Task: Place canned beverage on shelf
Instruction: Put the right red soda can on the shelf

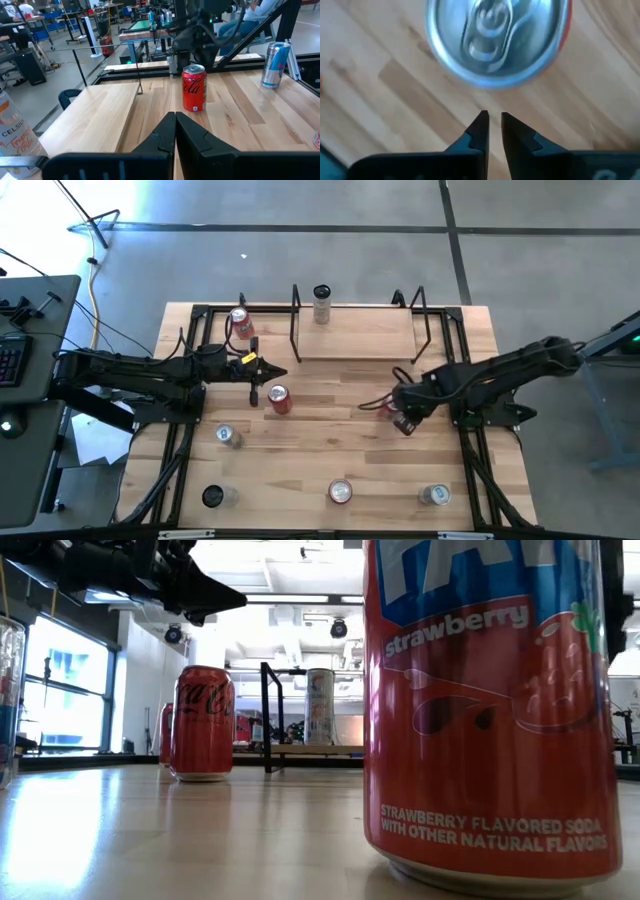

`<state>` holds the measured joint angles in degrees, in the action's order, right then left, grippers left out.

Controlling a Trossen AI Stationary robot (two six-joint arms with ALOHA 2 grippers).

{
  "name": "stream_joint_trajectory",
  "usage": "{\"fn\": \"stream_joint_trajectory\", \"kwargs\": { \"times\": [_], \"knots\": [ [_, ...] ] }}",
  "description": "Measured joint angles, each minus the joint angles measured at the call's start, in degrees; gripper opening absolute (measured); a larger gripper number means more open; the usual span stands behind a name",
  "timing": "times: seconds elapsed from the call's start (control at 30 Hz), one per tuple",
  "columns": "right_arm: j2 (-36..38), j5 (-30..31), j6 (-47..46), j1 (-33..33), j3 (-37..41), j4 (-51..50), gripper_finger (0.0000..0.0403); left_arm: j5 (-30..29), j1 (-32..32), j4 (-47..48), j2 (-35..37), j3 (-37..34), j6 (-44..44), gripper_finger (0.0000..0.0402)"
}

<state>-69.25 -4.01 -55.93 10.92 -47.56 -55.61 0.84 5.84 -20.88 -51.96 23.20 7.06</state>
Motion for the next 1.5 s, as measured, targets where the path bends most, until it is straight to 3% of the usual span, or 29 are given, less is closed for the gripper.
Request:
{"fn": "stream_joint_trajectory", "kwargs": {
  "times": [0.23, 0.43, 0.77, 0.9, 1.03, 1.2, 1.5],
  "knots": [
    [0.0, 10.3, -0.2, -4.7, 1.7, 3.1, 0.0002, 0.0, 0.0, 0.0, 0.0, 0.0, -0.5, 0.0003],
    [0.0, 18.5, 9.1, -9.9, 1.0, 7.5, 0.0005, 0.0, 0.0, 0.0, 0.0, 0.0, -0.5, 0.0003],
    [-0.2, 13.9, 30.5, -16.8, 0.9, 25.7, 0.0, 0.0, 0.0, 0.0, 0.0, 0.0, -0.5, 0.0003],
    [-0.2, 12.4, 33.6, -18.8, -0.7, 23.4, 0.0, 0.0, 0.0, 0.0, 0.0, 0.0, -0.5, 0.0003],
    [-0.1, 15.7, 32.7, -18.9, -6.9, 16.0, 0.0005, 0.0, 0.0, 0.0, 0.0, 0.0, -0.5, 0.0003],
    [-0.3, 16.5, 31.8, -14.9, -15.9, 6.4, 0.0072, 0.0, 0.0, 0.0, 0.0, 0.0, -0.4, 0.0003],
    [-5.2, 17.3, 21.2, -5.8, -17.6, 3.7, 0.0303, 0.0, 0.0, 0.0, 0.0, 0.0, -0.4, 0.0003]
  ]
}}
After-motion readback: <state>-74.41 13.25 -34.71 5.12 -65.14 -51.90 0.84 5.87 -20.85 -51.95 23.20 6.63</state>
